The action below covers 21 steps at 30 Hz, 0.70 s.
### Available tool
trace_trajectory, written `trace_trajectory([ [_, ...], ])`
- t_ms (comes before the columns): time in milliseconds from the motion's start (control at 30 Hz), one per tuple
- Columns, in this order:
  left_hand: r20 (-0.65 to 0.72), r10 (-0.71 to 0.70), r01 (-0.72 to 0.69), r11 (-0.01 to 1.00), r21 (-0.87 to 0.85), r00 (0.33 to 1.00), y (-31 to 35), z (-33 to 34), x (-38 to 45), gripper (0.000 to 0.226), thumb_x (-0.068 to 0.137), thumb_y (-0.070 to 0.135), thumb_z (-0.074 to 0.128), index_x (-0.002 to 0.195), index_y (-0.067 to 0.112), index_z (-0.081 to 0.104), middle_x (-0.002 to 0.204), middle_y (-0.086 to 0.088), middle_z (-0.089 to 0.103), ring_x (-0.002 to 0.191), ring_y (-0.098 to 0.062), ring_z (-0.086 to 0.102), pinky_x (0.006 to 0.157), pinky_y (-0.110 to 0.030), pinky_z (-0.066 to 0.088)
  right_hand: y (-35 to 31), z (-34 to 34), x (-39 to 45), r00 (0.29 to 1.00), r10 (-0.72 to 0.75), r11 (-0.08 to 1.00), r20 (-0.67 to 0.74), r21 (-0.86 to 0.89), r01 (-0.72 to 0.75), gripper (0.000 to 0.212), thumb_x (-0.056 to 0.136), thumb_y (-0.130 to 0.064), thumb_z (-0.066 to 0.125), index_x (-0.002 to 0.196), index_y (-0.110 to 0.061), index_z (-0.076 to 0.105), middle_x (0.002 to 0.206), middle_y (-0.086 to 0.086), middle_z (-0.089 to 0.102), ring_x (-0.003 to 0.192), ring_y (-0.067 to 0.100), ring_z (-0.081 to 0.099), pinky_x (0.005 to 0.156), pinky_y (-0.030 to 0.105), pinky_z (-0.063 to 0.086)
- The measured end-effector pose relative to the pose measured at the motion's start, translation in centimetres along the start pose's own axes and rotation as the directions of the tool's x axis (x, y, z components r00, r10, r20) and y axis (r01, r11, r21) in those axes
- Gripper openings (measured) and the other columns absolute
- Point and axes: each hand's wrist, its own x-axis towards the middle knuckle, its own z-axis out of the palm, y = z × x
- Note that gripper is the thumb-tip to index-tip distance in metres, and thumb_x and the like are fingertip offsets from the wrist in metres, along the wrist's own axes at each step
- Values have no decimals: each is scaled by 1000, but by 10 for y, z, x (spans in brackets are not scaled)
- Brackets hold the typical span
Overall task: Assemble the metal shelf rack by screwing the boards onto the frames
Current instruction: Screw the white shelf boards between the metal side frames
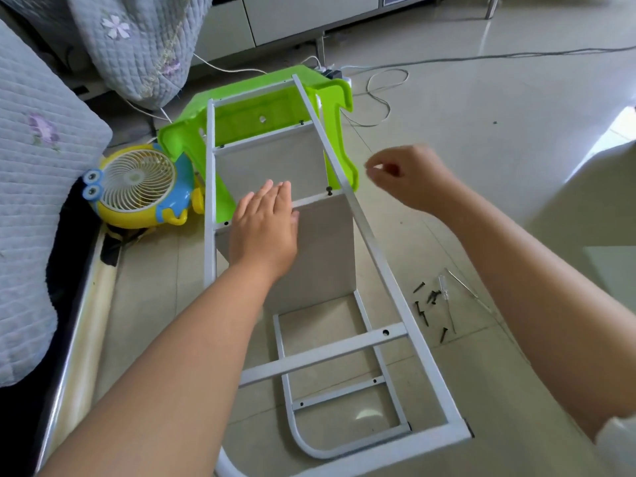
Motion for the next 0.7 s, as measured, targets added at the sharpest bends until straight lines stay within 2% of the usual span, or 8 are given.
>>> trace_trajectory([
  [67,-9,-7,7,1000,16,1000,1,2,0,50,100,24,25,147,7,19,153,-6,23,144,-18,12,114,-30,2,41,13,-13,968,252,963,8,94,-252,22,91,-11,50,101,-1,67,77,9,56,63,21,46,66,24,36],
  [167,-8,-12,12,1000,25,1000,0,3,1,51,101,25,25,147,7,16,154,-7,21,145,-17,8,113,-29,-1,114,50,-54,808,571,818,147,-18,-575,24,89,-7,46,96,5,65,80,13,59,64,22,48,64,24,39],
  [233,-31,-3,3,1000,9,1000,0,5,0,52,100,28,22,146,4,20,152,-10,25,144,-20,12,114,-30,0,153,69,-92,693,699,715,177,-194,-672,23,85,-4,46,98,3,64,94,17,63,80,27,53,67,25,38],
  [300,-83,10,-12,1000,-26,996,0,6,-2,61,91,30,19,143,0,27,148,-15,34,142,-25,20,113,-33,5,176,80,-128,633,755,647,169,-344,-680,24,83,-8,48,104,-2,59,111,19,57,99,32,54,76,28,43],
  [367,-131,19,-25,999,-48,991,-1,9,-2,62,88,28,22,139,-3,35,142,-19,41,139,-29,28,112,-35,10,184,86,-152,647,748,638,146,-427,-642,27,85,-16,49,108,-3,55,117,17,50,108,34,48,86,34,43],
  [533,-226,17,-34,997,-72,974,0,13,-1,54,87,25,28,119,-7,57,118,-26,61,119,-39,52,101,-45,33,178,102,-151,731,680,685,58,-406,-605,31,88,-18,50,113,0,55,121,18,50,111,35,47,87,36,41],
  [600,-267,24,-47,996,-80,963,0,14,0,47,84,22,32,106,-5,63,105,-24,66,109,-40,59,95,-45,40,173,110,-143,722,686,701,89,-346,-624,31,89,-14,49,115,0,55,122,19,51,112,35,48,87,35,42],
  [700,-283,36,-59,995,-74,959,0,12,-1,37,81,20,36,88,-2,65,91,-23,69,101,-40,63,91,-40,40,170,123,-142,679,720,678,142,-348,-647,26,88,-7,46,111,-1,56,114,19,58,107,33,54,82,31,44],
])
